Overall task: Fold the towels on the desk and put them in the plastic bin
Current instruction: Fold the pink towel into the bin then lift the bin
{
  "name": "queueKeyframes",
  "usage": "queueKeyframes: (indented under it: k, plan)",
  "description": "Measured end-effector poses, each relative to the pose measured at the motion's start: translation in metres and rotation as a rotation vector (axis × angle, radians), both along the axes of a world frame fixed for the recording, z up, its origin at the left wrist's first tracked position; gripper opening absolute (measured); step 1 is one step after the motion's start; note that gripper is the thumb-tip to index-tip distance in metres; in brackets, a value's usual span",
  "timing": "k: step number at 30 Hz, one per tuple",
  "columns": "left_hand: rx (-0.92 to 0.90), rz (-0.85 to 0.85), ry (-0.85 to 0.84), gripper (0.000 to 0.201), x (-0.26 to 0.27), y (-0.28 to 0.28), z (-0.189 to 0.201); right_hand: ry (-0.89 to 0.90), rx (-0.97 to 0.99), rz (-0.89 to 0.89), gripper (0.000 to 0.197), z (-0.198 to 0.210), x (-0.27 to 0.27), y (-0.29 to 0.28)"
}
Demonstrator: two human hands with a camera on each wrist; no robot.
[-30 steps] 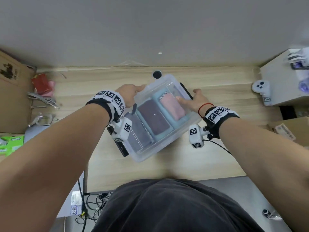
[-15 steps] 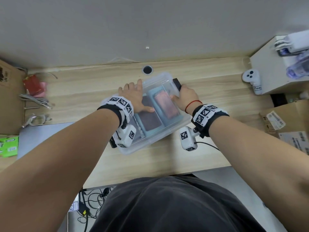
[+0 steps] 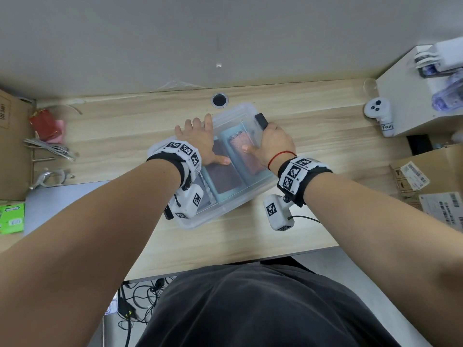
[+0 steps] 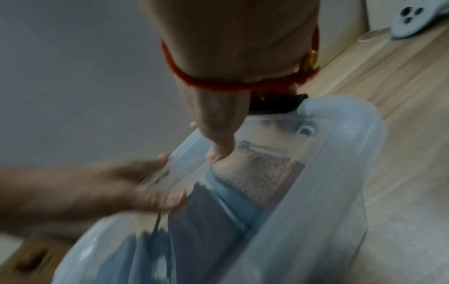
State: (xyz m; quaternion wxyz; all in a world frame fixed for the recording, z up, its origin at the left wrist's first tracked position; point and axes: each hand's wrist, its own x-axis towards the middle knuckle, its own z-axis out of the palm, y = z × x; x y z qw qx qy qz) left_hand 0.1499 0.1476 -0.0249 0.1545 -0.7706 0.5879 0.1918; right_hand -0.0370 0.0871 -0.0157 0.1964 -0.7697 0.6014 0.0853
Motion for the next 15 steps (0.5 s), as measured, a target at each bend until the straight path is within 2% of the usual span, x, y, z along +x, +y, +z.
queueKeyframes:
  k: [6,9,11,15]
  plan:
    - [-0.014,-0.006,0.02,0.136,0.002,-0.001,0.0,0.013,0.015,-0.007,0.088,0.002,0.008,0.001]
    - [-0.002,0.011,0.078,0.134,0.005,0.003,0.004,0.043,-0.013,0.167,0.099,0.003,0.02,0.003]
    - [-0.001,0.045,0.122,0.132,0.013,0.013,0.007,0.114,0.049,0.293,0.105,0.006,0.032,0.006]
    - [-0.13,0.208,0.137,0.133,0.037,0.049,0.013,0.251,0.137,0.322,0.128,0.006,0.048,0.013]
